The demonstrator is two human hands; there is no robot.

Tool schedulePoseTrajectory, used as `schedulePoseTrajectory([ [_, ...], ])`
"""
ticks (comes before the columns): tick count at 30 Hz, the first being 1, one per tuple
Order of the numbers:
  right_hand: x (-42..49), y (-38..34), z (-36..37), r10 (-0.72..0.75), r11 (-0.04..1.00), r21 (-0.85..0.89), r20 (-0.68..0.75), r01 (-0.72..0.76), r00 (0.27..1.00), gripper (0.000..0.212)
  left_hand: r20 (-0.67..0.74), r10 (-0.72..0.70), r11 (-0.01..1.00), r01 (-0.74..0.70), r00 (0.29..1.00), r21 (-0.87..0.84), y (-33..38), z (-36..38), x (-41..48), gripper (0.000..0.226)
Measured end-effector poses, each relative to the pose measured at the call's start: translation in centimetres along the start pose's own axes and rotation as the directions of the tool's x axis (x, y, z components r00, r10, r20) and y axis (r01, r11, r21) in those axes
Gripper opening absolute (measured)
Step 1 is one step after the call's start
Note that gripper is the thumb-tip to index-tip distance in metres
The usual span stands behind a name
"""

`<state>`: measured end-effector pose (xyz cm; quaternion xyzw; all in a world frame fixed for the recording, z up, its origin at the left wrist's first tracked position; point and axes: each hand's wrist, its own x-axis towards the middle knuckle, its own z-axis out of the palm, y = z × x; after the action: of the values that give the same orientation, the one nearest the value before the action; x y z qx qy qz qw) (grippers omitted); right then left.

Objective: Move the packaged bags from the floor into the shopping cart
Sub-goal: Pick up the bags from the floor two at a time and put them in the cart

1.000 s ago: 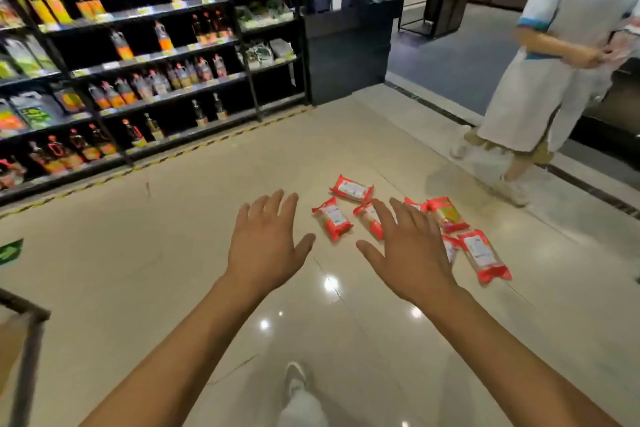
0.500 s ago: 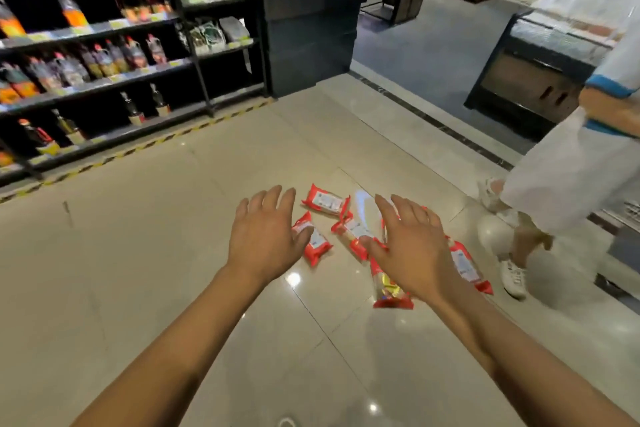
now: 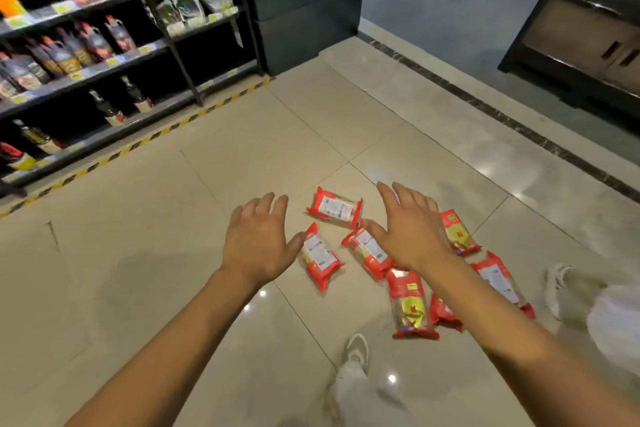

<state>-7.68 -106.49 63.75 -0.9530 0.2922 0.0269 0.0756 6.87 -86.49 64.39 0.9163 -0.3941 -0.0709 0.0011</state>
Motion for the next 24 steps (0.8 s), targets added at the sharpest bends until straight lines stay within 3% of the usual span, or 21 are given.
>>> schedulePoseTrajectory([
  [8, 19.2, 3.1, 6.4, -0.026, 0.995, -0.084, 0.219, 0.046, 0.975, 0.074, 0.16, -0.054, 0.996, 0.065, 0.986, -0.066, -1.9, 6.6, 15.3, 0.073],
  [16, 35.3, 4.6, 22.6, -0.042, 0.99, -0.112, 0.369, 0.089, 0.929, 0.069, 0.284, -0.06, 0.996, 0.077, 0.957, -0.051, -5.0, 22.7, 32.3, 0.076],
  [20, 41.8, 6.9, 39.4, -0.032, 0.996, -0.057, 0.504, 0.07, 0.863, 0.067, 0.417, -0.189, 0.953, 0.268, 0.889, -0.138, -5.9, 39.8, 38.3, 0.076],
  [21, 43.4, 7.9, 45.2, -0.041, 0.996, -0.049, 0.53, 0.078, 0.847, 0.068, 0.466, -0.233, 0.93, 0.336, 0.854, -0.151, -5.9, 45.1, 39.6, 0.076],
  [22, 43.6, 8.4, 45.9, -0.023, 0.998, -0.032, 0.533, 0.048, 0.846, 0.068, 0.499, -0.267, 0.893, 0.406, 0.824, -0.192, -5.7, 46.0, 39.4, 0.076],
  [24, 46.3, 10.6, 56.6, -0.015, 1.0, -0.003, 0.562, 0.02, 0.827, 0.071, 0.587, -0.331, 0.816, 0.537, 0.739, -0.216, -5.4, 57.7, 40.3, 0.078],
])
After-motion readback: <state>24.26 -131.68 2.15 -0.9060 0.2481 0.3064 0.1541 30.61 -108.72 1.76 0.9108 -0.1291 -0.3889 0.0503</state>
